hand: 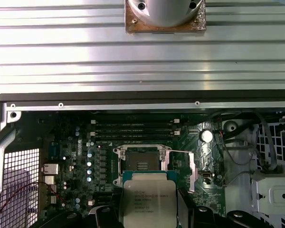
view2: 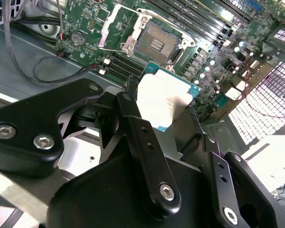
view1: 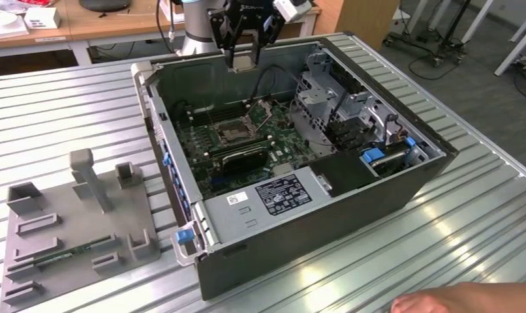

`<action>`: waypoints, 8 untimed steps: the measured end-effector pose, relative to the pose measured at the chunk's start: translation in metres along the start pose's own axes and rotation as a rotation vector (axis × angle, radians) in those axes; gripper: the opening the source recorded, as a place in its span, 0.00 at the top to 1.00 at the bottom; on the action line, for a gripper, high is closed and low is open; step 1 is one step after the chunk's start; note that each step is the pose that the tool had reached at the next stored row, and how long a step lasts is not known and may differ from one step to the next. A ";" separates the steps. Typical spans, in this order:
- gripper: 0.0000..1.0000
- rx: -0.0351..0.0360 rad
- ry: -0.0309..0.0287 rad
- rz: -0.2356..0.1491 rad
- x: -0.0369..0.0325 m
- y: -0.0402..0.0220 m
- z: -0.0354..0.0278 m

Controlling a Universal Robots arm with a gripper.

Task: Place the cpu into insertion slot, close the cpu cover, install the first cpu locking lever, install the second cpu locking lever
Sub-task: 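Place the cpu into insertion slot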

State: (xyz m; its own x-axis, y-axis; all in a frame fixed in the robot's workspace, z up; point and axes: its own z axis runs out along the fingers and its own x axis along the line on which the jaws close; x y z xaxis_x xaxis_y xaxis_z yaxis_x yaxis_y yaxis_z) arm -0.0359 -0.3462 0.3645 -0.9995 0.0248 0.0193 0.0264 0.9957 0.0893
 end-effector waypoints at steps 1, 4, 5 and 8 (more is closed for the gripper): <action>0.46 0.0000 0.0000 0.000 0.0000 0.0000 0.0001; 0.46 0.0000 0.0000 0.000 0.0000 -0.0001 0.0010; 0.46 0.0000 0.0000 0.000 0.0000 -0.0001 0.0012; 0.46 0.0000 0.0000 0.000 0.0000 -0.0001 0.0015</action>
State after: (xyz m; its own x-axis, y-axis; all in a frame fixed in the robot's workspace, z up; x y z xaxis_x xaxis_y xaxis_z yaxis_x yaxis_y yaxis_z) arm -0.0359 -0.3462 0.3630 -0.9995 0.0248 0.0193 0.0264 0.9957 0.0893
